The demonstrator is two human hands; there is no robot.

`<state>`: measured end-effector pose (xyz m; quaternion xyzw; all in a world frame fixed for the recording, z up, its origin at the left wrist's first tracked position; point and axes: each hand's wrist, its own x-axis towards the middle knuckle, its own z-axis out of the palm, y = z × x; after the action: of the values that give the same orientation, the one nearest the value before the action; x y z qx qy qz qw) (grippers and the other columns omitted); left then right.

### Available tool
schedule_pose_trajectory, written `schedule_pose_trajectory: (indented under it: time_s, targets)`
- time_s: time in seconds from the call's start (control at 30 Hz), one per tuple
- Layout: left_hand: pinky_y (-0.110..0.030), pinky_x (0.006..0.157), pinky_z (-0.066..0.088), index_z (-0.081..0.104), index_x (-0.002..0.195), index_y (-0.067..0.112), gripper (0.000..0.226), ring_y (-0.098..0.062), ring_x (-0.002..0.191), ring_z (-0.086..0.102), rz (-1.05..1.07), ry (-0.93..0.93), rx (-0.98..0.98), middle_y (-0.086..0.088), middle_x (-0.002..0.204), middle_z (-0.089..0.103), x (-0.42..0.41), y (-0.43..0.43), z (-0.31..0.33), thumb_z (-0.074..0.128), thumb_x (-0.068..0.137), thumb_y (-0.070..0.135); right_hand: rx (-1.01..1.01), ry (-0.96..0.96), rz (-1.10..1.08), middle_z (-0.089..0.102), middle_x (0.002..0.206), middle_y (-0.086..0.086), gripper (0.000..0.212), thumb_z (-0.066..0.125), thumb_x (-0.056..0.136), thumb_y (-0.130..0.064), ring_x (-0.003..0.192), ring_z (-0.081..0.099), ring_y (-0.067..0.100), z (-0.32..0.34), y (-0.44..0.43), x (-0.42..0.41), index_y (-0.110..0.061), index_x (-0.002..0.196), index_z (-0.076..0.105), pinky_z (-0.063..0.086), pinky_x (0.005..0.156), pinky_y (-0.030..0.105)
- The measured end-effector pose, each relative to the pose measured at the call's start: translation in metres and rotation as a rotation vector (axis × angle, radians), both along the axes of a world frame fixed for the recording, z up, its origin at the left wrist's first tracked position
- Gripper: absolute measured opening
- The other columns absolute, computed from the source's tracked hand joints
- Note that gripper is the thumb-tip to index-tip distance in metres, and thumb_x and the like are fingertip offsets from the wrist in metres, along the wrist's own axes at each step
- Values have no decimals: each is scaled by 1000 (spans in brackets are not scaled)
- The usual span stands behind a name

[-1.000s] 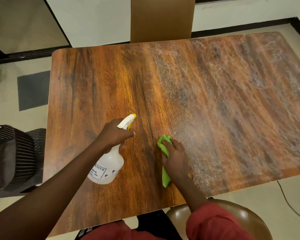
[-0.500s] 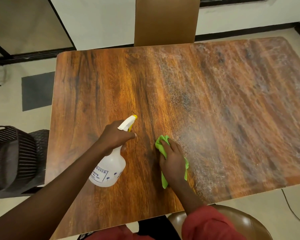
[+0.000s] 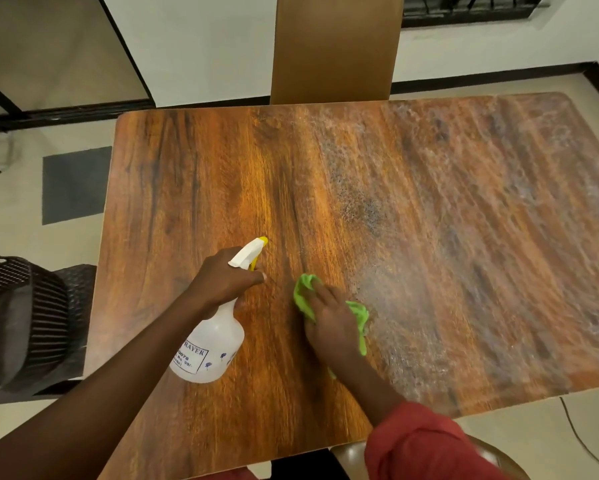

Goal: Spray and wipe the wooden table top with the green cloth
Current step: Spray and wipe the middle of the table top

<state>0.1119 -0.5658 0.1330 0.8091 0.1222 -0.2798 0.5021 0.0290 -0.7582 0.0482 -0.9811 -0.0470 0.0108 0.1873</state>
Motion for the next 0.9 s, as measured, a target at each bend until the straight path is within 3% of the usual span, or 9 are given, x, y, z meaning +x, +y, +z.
schedule_pose_trajectory:
  time_s: [0.1,0.17,0.3,0.5,0.6,0.7,0.77,0.9]
  targets:
    - [-29,51,45,57,103,16,29,-20,52,53,16,-11,-22,-9,76,57,3,-2,-1,74,80,16,15,18,115,62,125,1,51,77,66,-9,109,59,26,-2,0,-6,-19,115,68,58,69,37]
    - [-31,55,46,55,95,18,26,-19,55,53,7,-35,-23,-5,73,55,6,-1,-1,75,79,18,38,18,32,59,130,2,53,71,71,-6,112,56,26,-3,-17,13,-19,122,64,56,76,38]
    - [-25,45,44,55,107,17,32,-17,49,53,2,-14,-16,-6,76,55,8,-1,-3,74,81,18,78,41,-239,51,139,6,53,63,80,-11,124,44,29,-5,-36,43,-16,132,56,45,94,41]
    - [-29,51,46,59,105,15,32,-18,48,53,27,-23,-8,-12,78,60,15,-3,-6,76,78,18,76,-8,71,60,127,6,54,76,65,-4,110,57,29,-5,7,19,-15,116,67,54,80,39]
    - [-30,54,46,57,116,17,40,-20,56,55,9,-22,-12,-12,86,60,21,-1,-4,75,80,20,181,7,-166,53,136,7,55,67,76,-2,120,49,29,-8,-25,44,-18,129,60,47,93,42]
    - [-29,53,46,55,122,15,44,-22,57,56,20,-13,-25,-7,86,59,26,3,-4,74,82,19,187,-21,-367,52,136,9,47,60,83,-15,123,44,30,-10,-39,79,-16,130,58,44,97,44]
    - [-28,53,46,53,125,15,48,-21,57,56,14,-8,-14,-8,91,59,30,6,-7,74,82,21,149,-27,-293,53,135,9,46,56,83,-21,121,44,30,-9,-20,90,-13,128,59,45,95,42]
    - [-28,53,46,52,130,18,54,-21,57,56,17,5,-18,-12,101,62,38,11,-12,75,81,22,151,8,-78,54,135,7,49,64,77,-6,121,47,30,-13,25,74,-14,125,62,47,91,40]
